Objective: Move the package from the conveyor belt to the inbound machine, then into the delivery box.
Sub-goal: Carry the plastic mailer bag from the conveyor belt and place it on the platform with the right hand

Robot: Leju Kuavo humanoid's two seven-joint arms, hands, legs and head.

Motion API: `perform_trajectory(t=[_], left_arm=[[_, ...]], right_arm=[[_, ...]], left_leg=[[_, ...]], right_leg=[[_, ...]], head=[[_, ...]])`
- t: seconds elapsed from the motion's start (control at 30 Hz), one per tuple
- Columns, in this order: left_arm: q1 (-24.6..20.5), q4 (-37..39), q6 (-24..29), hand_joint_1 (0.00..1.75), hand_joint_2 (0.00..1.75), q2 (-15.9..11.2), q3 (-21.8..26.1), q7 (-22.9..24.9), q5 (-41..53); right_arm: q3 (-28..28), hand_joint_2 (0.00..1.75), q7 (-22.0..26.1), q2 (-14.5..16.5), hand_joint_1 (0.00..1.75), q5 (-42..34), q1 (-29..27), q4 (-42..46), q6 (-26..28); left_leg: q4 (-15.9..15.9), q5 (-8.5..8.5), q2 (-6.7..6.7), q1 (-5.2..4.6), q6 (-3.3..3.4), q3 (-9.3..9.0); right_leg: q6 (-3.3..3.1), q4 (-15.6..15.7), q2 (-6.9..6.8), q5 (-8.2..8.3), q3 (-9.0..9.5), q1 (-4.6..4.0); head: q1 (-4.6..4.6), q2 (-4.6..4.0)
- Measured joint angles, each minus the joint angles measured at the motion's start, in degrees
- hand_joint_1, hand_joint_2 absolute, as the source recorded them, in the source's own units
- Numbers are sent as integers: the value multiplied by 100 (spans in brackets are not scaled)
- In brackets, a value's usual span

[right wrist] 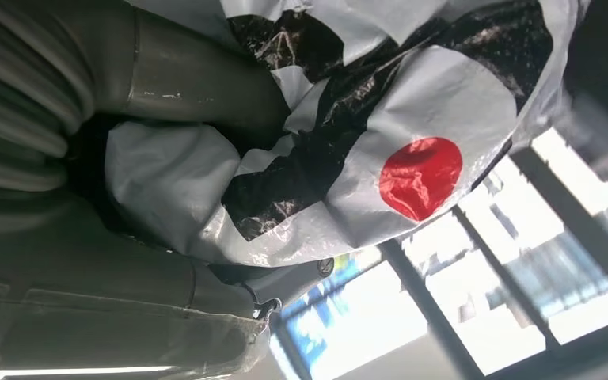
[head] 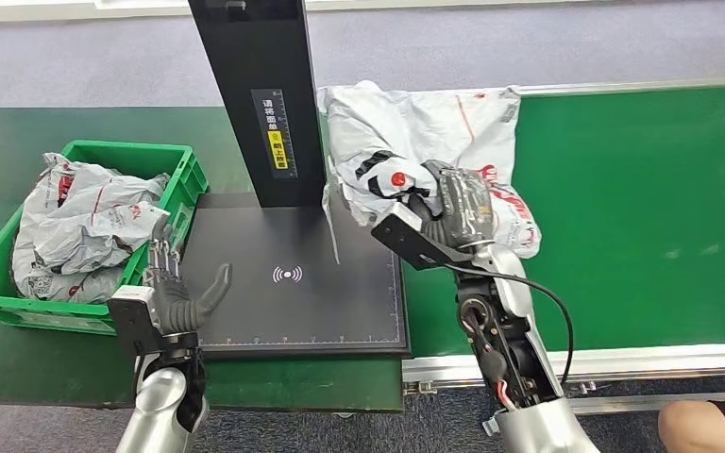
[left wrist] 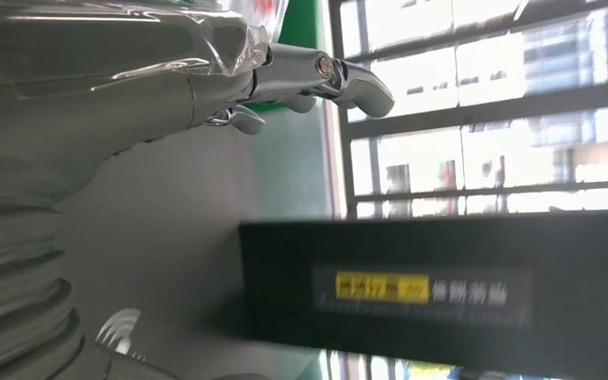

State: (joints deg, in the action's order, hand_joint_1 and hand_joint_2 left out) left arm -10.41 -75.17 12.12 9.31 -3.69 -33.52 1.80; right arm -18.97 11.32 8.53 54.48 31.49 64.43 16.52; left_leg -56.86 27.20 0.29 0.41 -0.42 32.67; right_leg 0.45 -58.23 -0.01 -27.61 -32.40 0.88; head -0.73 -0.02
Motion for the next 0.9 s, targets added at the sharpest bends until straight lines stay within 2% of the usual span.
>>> perform_trajectory(t=[0.17,0.37,0.6,0.9], left_arm=[[-80,-145,134,0,175,-87,344,-6,33],[-74,-376,196,0,175,-175,736,20,64],[-53,-598,186,0,175,-184,1042,76,153],[-65,-645,122,0,175,-179,1134,81,217]], right_arm=[[-223,175,203,278,175,-289,355,-1351,-95],[-396,175,379,503,175,-547,426,-2202,-279],[-543,175,614,607,175,-829,420,-2515,-498],[-735,175,755,675,175,-1041,418,-2582,-711]], left_leg=[[0,2,-4,0,0,9],[0,2,-4,0,-1,17],[0,2,-3,0,-1,17],[0,2,1,0,-1,16]], right_leg=[[0,-1,0,-1,-9,0],[0,0,0,-2,-19,0],[0,0,0,-1,-19,0],[0,0,1,-1,-22,0]], head=[[0,1],[-1,0],[-1,0],[-1,1]])
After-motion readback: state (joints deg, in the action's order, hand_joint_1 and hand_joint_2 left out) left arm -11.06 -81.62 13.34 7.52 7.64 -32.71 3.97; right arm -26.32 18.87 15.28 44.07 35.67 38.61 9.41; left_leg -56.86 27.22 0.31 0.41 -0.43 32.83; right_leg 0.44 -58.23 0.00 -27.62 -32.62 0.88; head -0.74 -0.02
